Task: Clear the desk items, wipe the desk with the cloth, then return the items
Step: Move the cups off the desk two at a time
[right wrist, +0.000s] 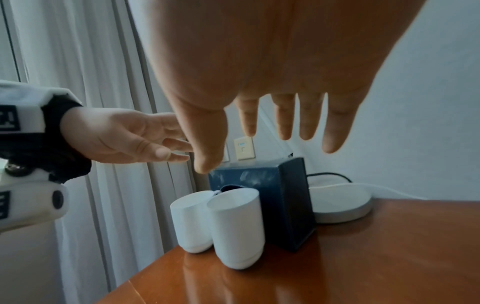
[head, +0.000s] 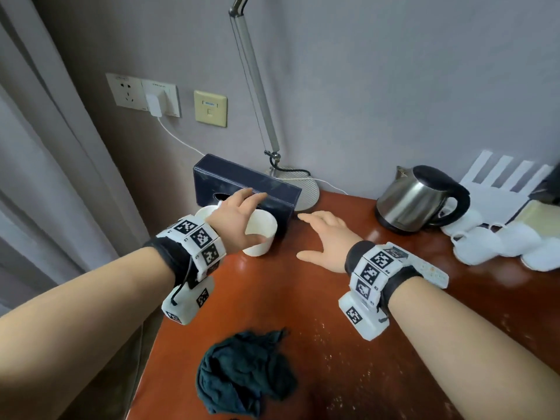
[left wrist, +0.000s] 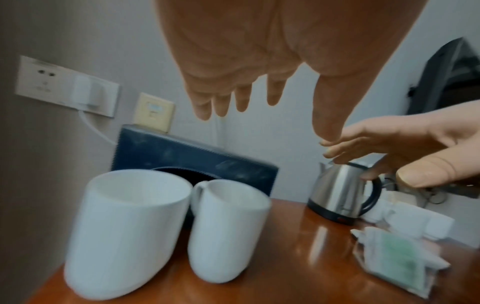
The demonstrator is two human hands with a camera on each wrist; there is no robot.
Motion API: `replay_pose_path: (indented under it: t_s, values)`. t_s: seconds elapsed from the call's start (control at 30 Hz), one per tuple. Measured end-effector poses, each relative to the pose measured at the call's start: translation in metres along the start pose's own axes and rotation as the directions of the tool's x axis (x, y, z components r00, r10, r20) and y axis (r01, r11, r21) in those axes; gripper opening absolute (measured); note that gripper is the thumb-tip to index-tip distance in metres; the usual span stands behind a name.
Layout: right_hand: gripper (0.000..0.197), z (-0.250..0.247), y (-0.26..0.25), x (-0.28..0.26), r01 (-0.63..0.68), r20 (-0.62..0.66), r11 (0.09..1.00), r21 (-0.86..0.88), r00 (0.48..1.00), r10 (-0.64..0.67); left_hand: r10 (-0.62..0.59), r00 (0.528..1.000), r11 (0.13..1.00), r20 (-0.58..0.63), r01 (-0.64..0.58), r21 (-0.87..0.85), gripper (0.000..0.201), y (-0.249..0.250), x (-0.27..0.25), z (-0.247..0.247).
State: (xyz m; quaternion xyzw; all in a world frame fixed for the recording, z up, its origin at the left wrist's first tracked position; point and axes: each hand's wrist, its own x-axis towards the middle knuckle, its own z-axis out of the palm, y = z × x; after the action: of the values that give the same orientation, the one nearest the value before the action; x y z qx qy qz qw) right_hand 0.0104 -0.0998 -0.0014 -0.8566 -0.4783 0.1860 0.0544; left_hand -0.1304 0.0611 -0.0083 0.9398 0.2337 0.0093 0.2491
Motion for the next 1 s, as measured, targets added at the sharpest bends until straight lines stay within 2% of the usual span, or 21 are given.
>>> replay_pose_path:
  t_s: [0.1,0.23,0.47,0.67,1.0]
  values:
    - [0.074,-0.013,0.024,-0.029,-0.011,-0.047,0.998,-0.061,0.999,0.008,0.125,0.992,0.992,0.015,-0.125,-0.032,0.086,0.033,0.003,0.003]
    - [0.074,-0.028,0.066,-0.064,-0.106,-0.081,0.994,-0.034,0.991,0.103,0.255,0.966,0.967,0.049,-0.254,-0.026,0.087,0.082,0.016,0.014]
    - [0.072,-0.050,0.158,-0.110,-0.243,-0.139,0.970,0.019,0.960,0.244,0.353,0.930,0.935,0.105,-0.354,-0.009,0.083,0.166,0.043,0.050]
    - [0.071,-0.062,0.270,-0.125,-0.293,-0.112,0.954,0.070,0.948,0.299,0.333,0.928,0.941,0.164,-0.338,-0.002,0.080,0.249,0.081,0.100]
    - [0.066,-0.094,0.478,-0.142,-0.316,-0.012,0.948,0.025,0.948,0.317,0.135,0.968,0.991,0.213,-0.130,-0.039,0.076,0.398,0.174,0.205]
